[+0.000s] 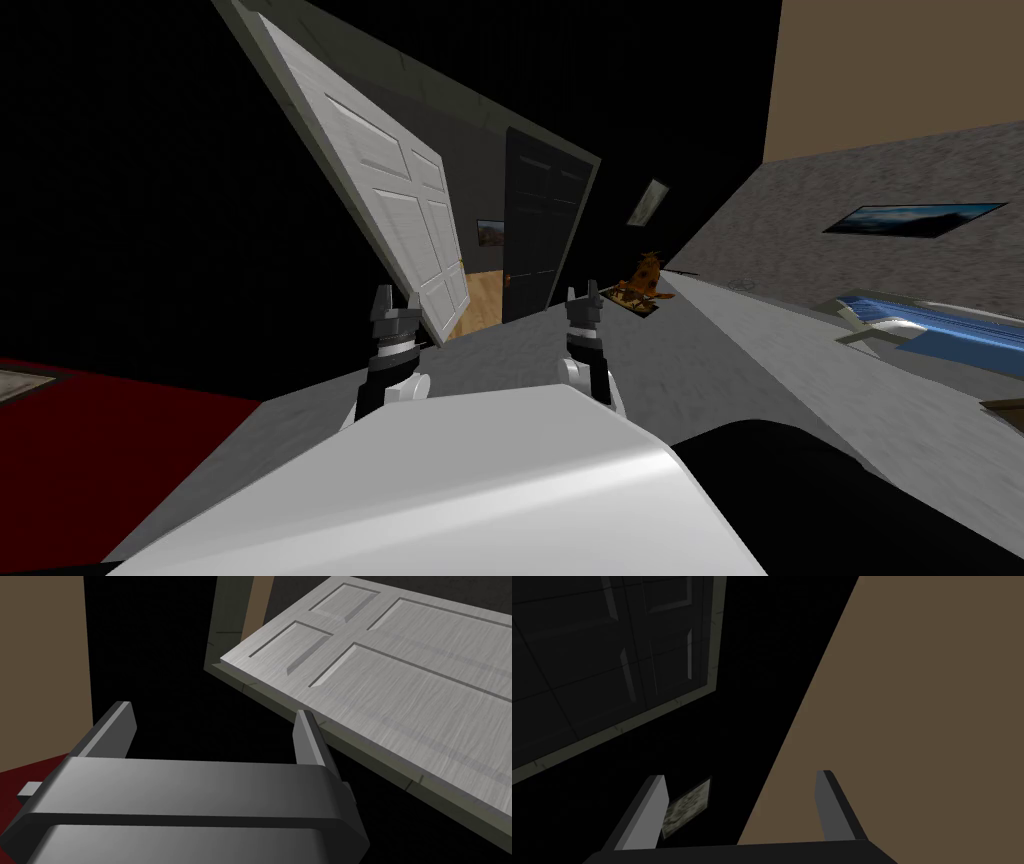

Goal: Push the door open

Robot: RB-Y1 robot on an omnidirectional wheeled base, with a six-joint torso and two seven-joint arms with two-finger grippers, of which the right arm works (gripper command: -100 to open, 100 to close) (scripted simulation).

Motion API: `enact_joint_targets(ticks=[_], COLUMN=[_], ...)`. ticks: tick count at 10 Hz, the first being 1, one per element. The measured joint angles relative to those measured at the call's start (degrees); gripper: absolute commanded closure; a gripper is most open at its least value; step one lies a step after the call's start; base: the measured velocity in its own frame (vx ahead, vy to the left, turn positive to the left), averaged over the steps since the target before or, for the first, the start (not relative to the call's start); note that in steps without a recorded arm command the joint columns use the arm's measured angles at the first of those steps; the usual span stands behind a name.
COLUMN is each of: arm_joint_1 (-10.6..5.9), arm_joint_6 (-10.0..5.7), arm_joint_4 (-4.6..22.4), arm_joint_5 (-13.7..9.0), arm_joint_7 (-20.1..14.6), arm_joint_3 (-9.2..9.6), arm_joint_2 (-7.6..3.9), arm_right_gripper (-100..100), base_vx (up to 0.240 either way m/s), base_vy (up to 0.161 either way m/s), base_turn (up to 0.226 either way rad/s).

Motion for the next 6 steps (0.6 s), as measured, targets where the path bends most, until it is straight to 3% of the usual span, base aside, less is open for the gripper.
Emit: enact_joint_targets(ticks=[6], arm_joint_1=[-2.55], arm_joint_6=[-1.73], arm_joint_4=[6.9], arm_joint_5=[0.5], arm_joint_7=[-0.2], arm_joint_3=[1.31], arm_joint_2=[-1.77], arm_right_gripper=[-100], base_vx=[0.115], base_vy=[-0.022], base_turn=[-0.014])
